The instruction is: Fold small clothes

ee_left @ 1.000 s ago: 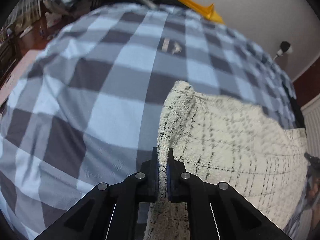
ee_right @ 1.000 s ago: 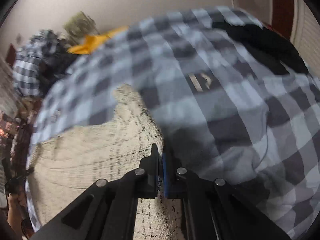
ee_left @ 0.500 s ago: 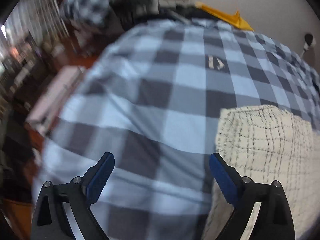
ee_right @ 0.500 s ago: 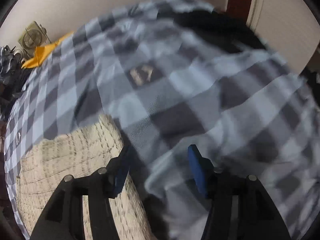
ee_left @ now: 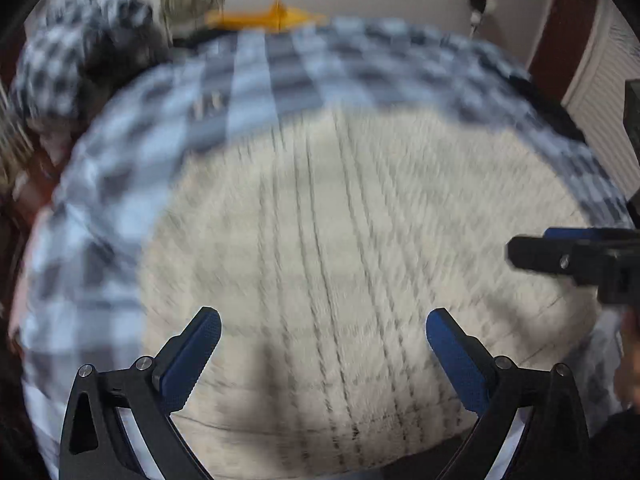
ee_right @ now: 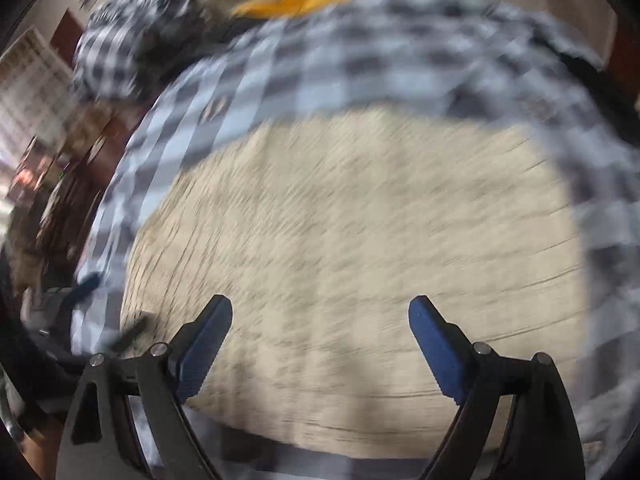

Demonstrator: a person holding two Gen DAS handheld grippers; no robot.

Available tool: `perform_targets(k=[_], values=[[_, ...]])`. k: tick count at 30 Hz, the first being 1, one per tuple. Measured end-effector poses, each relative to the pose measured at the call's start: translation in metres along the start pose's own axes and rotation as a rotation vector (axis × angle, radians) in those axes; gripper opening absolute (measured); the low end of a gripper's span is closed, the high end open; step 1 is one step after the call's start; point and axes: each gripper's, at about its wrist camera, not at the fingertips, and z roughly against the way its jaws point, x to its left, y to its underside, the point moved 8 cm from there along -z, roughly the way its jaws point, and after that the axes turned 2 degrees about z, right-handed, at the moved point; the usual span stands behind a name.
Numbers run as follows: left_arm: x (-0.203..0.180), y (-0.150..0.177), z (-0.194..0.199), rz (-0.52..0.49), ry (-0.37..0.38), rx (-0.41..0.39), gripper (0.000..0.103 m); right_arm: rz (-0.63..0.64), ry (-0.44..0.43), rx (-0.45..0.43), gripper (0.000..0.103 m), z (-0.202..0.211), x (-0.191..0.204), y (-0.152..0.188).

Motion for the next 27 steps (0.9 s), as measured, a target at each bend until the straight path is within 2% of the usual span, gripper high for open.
perform_targets(k=[2, 4, 5, 8, 10, 12, 13, 14, 15, 16, 17, 20, 22, 24, 27], values=[[0.016, 0.019, -0.029, 0.052, -0.022, 0.088, 0.103, -0.023, 0.022, 0.080, 0.088, -0.023, -0.011, 0.012], [0.040, 0.029, -0.039, 0.072, -0.025, 0.077, 0.103, -0.041, 0.081, 0.131, 0.088, -0.036, -0.041, 0.020], [0.046, 0.030, -0.039, 0.069, -0.021, 0.062, 0.103, -0.046, 0.082, 0.136, 0.087, -0.036, -0.057, 0.022], [0.085, 0.033, -0.035, 0.093, -0.084, 0.056, 0.103, -0.145, 0.005, 0.133, 0.084, -0.021, -0.102, 0.032], [0.112, 0.036, -0.034, 0.206, -0.004, 0.078, 0.103, -0.246, 0.025, 0.118, 0.083, -0.001, -0.139, 0.040], [0.138, 0.041, -0.031, 0.325, 0.036, 0.093, 0.103, -0.299, 0.216, 0.100, 0.083, 0.022, -0.182, 0.057], [0.150, 0.041, -0.027, 0.357, -0.005, 0.093, 0.103, -0.322, 0.327, 0.091, 0.084, 0.037, -0.209, 0.068], [0.167, 0.040, -0.019, 0.391, -0.095, 0.091, 0.103, -0.350, 0.374, 0.082, 0.085, 0.049, -0.224, 0.078], [0.177, 0.039, -0.011, 0.409, -0.151, 0.087, 0.103, -0.395, 0.397, 0.068, 0.085, 0.062, -0.241, 0.089], [0.186, 0.037, -0.001, 0.429, -0.192, 0.079, 0.103, -0.443, 0.366, 0.045, 0.085, 0.074, -0.256, 0.101], [0.193, 0.035, 0.008, 0.444, -0.199, 0.071, 0.103, -0.470, 0.316, 0.023, 0.085, 0.082, -0.264, 0.108], [0.193, 0.032, 0.034, 0.441, -0.115, 0.062, 0.103, -0.493, 0.111, 0.003, 0.085, 0.095, -0.279, 0.127], [0.178, 0.037, 0.042, 0.414, -0.038, 0.102, 0.103, -0.497, -0.016, 0.010, 0.085, 0.092, -0.281, 0.137], [0.154, 0.050, 0.046, 0.389, 0.005, 0.143, 0.103, -0.463, -0.061, 0.022, 0.085, 0.084, -0.270, 0.143], [0.124, 0.073, 0.049, 0.362, 0.045, 0.189, 0.103, -0.379, -0.048, 0.053, 0.085, 0.064, -0.251, 0.147]])
